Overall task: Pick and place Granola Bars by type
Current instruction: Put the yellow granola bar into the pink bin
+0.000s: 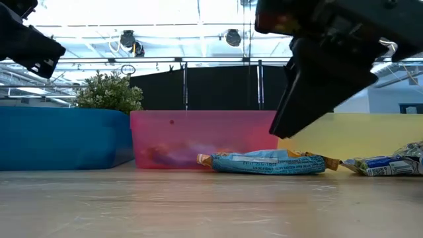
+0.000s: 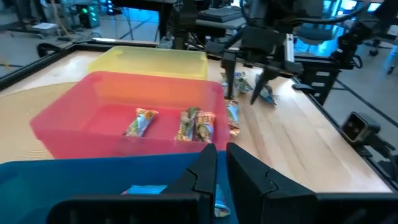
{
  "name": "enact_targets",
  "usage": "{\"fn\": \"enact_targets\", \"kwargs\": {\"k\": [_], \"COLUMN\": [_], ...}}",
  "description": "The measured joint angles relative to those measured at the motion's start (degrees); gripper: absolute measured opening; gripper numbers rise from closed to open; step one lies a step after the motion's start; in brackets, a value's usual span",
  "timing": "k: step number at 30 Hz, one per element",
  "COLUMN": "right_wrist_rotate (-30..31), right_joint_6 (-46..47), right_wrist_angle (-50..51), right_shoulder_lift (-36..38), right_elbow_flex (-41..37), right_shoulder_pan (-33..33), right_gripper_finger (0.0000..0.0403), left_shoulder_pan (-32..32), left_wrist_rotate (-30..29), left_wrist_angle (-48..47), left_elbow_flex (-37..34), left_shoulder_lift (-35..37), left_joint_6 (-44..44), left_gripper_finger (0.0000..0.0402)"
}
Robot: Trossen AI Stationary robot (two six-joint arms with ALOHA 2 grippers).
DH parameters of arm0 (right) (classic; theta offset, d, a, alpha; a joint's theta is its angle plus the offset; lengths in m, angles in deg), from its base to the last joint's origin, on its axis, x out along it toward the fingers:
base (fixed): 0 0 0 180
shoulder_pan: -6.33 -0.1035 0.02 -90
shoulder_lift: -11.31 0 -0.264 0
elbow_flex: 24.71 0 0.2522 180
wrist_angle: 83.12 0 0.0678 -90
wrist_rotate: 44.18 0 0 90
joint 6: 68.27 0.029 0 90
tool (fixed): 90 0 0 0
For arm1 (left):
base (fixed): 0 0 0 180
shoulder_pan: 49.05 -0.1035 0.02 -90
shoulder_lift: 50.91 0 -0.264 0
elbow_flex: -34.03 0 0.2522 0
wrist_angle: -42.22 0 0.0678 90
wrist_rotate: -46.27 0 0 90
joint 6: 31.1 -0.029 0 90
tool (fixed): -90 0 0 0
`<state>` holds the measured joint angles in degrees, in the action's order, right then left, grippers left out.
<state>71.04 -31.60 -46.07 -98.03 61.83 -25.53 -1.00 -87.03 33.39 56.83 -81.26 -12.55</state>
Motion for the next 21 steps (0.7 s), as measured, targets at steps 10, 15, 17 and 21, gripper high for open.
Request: {"fn": "enact_targets", "kwargs": {"k": [10,15,17,21], "right_wrist_rotate": [0.1,0.1,0.1,-1.4], "right_joint_6": [0.2,0.2,0.2,-0.3], "right_wrist_angle": [1.8,1.0,-0.5,-3.7], "right_shoulder_lift": [0.0,0.0,0.0,0.1], "right_elbow_flex": [-0.5,-2.7,-4.1,-6.3], "right_shoulder_pan": [0.0,0.7,1.0,1.6], "right_gripper_finger": [0.0199,0.0199,0.0199,0.0199], "left_shoulder_pan": [0.0,0.0,0.0,0.0], "left_wrist_rotate": [0.9,0.9,0.9,0.9], "left_wrist_angle": [0.0,0.0,0.0,0.0], "left_elbow_flex": [0.0,0.0,0.0,0.0], "left_shoulder_lift": [0.0,0.0,0.0,0.0], "left_joint_6": [-0.3,-0.4,-0.7,-1.7], "left_gripper_finger": [0.0044,0.0044,0.0044,0.0044]}}
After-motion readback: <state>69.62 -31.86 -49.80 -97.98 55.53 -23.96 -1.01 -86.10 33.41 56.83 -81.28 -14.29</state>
